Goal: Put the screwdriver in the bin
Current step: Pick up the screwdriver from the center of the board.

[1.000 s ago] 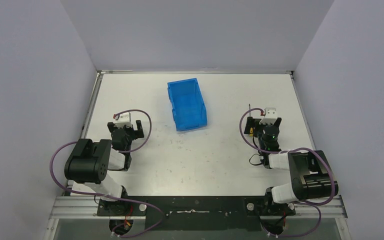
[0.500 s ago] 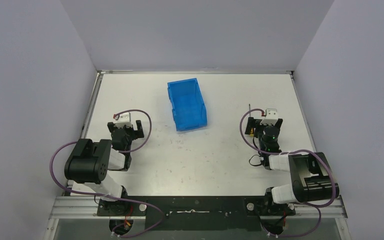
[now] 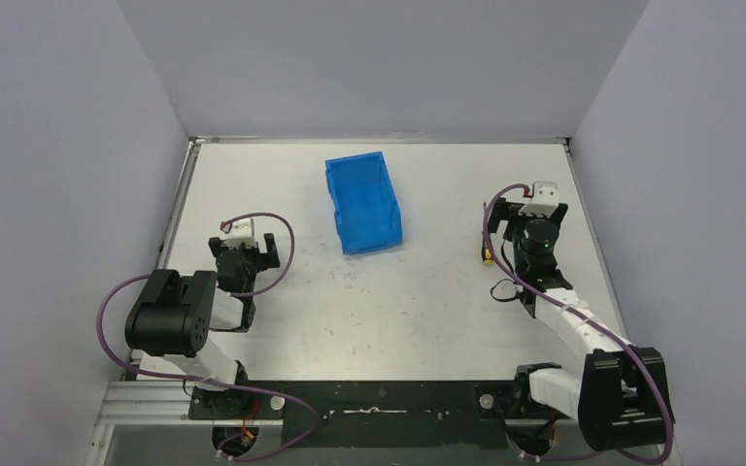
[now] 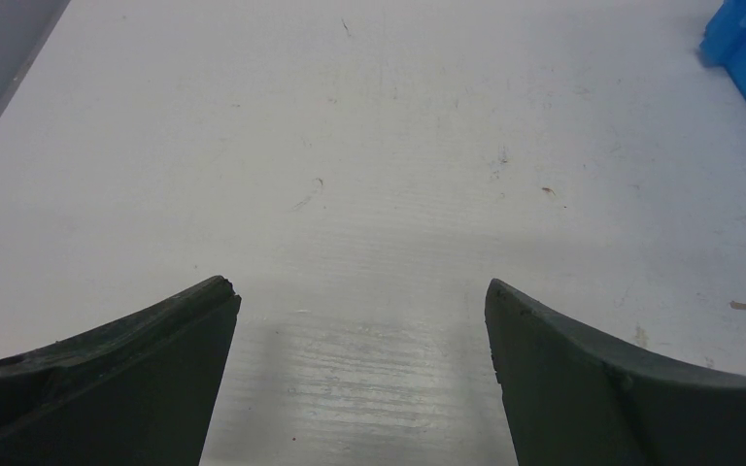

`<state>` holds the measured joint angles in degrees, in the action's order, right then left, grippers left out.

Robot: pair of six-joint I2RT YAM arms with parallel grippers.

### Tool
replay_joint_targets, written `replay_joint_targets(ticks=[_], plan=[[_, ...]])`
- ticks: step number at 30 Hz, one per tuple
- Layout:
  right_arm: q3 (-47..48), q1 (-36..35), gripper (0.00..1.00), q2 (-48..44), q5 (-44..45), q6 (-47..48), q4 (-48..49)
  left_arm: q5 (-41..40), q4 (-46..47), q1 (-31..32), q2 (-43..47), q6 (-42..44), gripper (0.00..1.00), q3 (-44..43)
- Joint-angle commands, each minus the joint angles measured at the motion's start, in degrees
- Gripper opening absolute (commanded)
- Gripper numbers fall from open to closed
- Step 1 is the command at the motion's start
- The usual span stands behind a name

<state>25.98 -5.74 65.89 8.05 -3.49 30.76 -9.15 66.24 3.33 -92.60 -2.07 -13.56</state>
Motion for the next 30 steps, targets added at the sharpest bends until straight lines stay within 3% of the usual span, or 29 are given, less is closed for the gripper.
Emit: replay_joint_targets(ticks=[1,8,13,21,30], plan=[[7.07,-0.56,1.0,-4.11,0.32,0.58,-9.66,0.18,3.09,0.09,0.31,0.39,0.97,-1.03],[19.63,-0.61,1.0,-6.25,3.18,-3.27,-23.43,0.18,3.05,0.09,0.24,0.39,0.97,-1.03],[32.91,-0.62,1.0,-2.71,2.31,-3.11,-37.45,0.18,3.03,0.09,0.29,0.38,0.97,-1.03],[50.8,-0.59,1.0,3.03,-0.97,-3.99,-52.13,0.18,3.02,0.09,0.31,0.33,0.97,-1.03],[61.75,0.45,1.0,9.06,-2.34,-6.73,-61.37,0.18,3.05,0.09,0.3,0.35,0.97,-1.02]])
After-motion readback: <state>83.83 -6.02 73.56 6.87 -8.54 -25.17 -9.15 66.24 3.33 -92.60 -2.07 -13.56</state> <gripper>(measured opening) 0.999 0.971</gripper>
